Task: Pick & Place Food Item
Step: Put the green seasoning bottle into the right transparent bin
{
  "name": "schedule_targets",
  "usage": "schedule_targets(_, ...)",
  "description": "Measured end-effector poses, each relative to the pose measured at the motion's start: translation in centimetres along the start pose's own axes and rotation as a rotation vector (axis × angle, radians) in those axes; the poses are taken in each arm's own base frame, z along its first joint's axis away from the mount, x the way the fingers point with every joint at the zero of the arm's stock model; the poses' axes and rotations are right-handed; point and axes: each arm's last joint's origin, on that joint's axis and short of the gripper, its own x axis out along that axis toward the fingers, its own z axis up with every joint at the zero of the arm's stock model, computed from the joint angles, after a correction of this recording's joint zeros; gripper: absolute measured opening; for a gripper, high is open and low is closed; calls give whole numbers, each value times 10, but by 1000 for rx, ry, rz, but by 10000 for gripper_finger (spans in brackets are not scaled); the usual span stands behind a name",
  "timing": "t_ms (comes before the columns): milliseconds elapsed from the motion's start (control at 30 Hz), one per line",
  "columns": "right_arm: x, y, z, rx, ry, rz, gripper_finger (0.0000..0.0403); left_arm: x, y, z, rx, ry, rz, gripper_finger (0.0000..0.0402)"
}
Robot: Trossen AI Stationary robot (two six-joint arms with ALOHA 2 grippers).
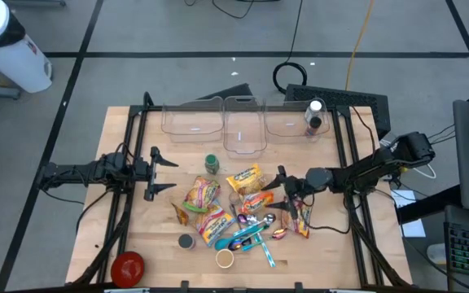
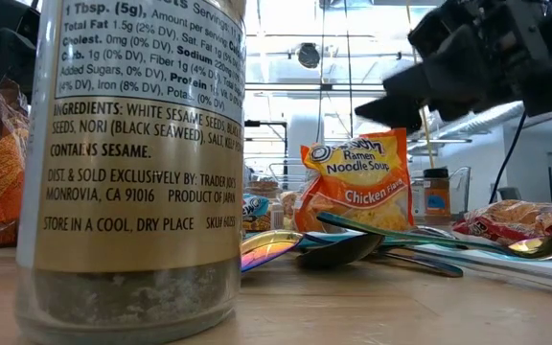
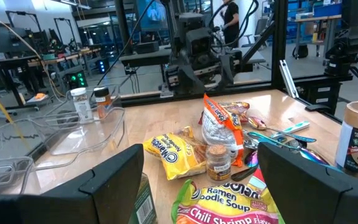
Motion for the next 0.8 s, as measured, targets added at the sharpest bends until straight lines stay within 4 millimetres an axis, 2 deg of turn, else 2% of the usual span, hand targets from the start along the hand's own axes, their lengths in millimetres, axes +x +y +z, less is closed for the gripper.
schedule_targets(133, -6, -7, 22, -48, -169, -21, 273, 0, 0, 0, 0, 0, 0, 324)
schedule_targets(233, -19, -17, 39, -58, -207, -22, 268, 0, 0, 0, 0, 0, 0, 324)
schedule_targets(367, -49, -35, 54, 29, -141, 0, 261, 0, 0, 0, 0, 0, 0, 324)
schedule_targets(467, -76, -41, 62, 48, -101, -53, 259, 0, 0, 0, 0, 0, 0, 324)
schedule_targets(633, -113, -33, 66, -27, -73, -108, 258, 0, 0, 0, 0, 0, 0, 324)
schedule_targets(800, -128, -25, 64, -37, -61, -104, 258, 0, 0, 0, 0, 0, 0, 324)
